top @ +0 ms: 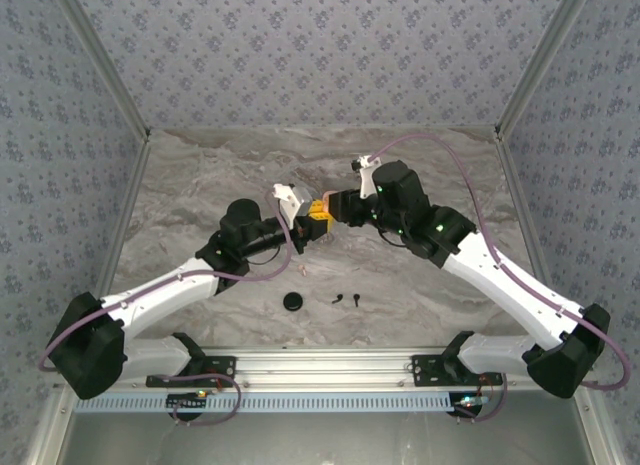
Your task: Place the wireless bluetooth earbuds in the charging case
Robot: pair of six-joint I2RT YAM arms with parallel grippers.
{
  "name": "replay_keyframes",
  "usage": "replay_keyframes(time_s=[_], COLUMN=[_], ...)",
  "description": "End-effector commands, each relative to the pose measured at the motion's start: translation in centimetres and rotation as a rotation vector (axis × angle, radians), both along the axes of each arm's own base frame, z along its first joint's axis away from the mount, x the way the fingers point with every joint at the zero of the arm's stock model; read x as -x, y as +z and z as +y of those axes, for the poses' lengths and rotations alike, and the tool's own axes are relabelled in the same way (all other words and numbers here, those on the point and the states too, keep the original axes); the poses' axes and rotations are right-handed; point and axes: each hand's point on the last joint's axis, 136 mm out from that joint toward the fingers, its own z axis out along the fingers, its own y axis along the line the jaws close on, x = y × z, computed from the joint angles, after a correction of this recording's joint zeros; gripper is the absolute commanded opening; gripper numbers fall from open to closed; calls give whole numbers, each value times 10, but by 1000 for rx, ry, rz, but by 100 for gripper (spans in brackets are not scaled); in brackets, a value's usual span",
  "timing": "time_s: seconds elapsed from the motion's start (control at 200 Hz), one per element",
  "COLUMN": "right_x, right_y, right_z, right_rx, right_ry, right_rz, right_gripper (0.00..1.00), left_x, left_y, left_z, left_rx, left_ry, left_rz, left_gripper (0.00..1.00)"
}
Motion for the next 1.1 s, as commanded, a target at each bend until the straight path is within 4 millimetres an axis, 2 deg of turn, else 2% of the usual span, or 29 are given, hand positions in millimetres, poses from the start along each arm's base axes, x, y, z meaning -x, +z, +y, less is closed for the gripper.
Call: replay_keyframes(time_s=[0.0, 0.16, 0.31, 0.32, 0.33, 0.535, 0.655, 0.894, 1.044, 1.054, 1.094], right_x=[4, 4, 4, 4, 4, -1, -3, 0, 11, 8, 9], right_y=[17, 35, 32, 20, 15, -43, -84, -161, -204, -198, -205], right_z=[-4, -22, -35, -36, -37, -37, -29, 4, 23, 29, 36], right_rx=[-41, -74, -57, -40, -32, 73, 152, 316, 415, 406, 427], right_ry=[35, 18, -9, -10, -13, -26, -14, 43, 98, 101, 116], right_rz=[-18, -72, -82, -59, -51, 78, 183, 354, 438, 425, 440], right_gripper=[45, 57, 62, 62, 62, 61, 58, 55, 53, 53, 51], left_x=[4, 0, -9, -10, -11, -20, -15, 5, 18, 18, 21], left_y=[23, 18, 11, 10, 10, 3, 11, 31, 42, 42, 45], left_z=[-3, 1, 16, 17, 19, 58, 85, 131, 149, 150, 153], left_rx=[57, 47, 15, 12, 9, -88, -139, -129, -132, -133, -130], left_ry=[-17, 21, 122, 130, 141, 343, 433, 545, 570, 570, 573], left_rz=[-46, -42, -41, -41, -41, -64, -104, -169, -194, -193, -200], left_gripper=[0, 0, 0, 0, 0, 0, 0, 0, 0, 0, 0])
